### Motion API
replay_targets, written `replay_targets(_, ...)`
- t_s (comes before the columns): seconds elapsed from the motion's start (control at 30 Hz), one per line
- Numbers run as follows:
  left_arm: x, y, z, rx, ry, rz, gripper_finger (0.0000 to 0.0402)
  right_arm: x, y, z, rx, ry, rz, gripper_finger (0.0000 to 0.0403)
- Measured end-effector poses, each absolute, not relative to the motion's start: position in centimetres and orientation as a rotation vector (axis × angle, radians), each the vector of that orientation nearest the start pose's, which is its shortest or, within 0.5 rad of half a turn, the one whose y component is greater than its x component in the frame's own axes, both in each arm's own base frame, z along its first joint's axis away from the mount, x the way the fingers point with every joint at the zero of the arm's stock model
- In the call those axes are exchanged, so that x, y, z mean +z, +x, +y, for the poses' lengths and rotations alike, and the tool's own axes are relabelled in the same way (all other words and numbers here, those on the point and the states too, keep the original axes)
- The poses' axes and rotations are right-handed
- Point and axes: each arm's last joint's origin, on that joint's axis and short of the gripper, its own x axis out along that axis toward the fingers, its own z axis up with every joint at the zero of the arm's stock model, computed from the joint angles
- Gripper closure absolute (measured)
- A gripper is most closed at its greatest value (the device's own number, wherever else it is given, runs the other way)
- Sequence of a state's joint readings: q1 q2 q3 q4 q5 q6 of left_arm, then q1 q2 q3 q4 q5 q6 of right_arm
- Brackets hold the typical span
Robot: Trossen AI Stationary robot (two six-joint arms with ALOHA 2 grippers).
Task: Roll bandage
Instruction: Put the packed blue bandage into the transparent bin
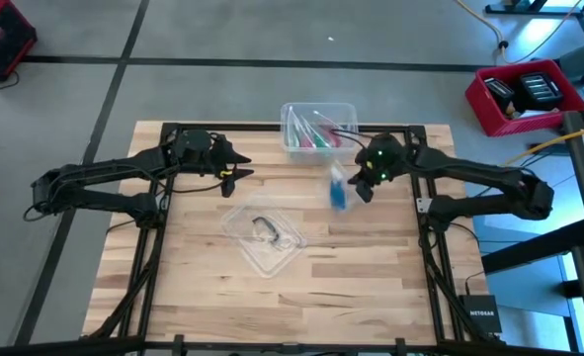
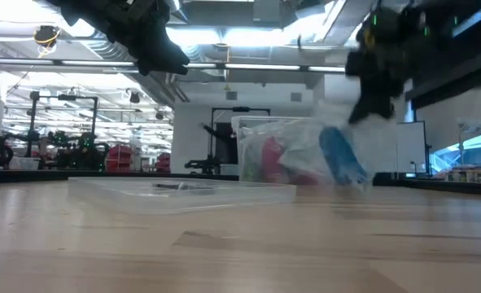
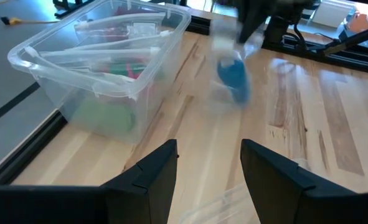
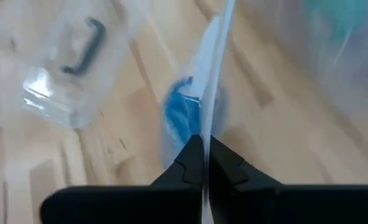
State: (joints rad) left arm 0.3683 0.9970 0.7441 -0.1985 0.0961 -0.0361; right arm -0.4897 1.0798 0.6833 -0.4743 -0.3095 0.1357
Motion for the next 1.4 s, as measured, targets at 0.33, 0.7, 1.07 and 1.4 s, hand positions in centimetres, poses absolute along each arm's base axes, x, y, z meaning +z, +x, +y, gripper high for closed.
replay_targets(0.33,28.0,20.2,7.5,0.279,-0.139,0.435,0.0233,34.0,19.9,-8.8,-0.313,0.227,0.563,0.0399)
replay_targets(0.7,28.0,20.2,7.5,0.277,-0.135,0.437,0.0233,36.9,21.4,-12.6,-0.45,-0.069,0.519,0.0399)
replay_targets(1.07,28.0,20.2,7.5,0.277,-0.137,0.439,0.0233,34.7,21.6,-15.0,-0.47,-0.167,0.702,0.0398)
replay_targets(1.4,28.0,20.2,7.5,0.277,-0.136,0.438,0.0233,31.7,23.0,-17.1,-0.632,-0.047,0.835,0.0398)
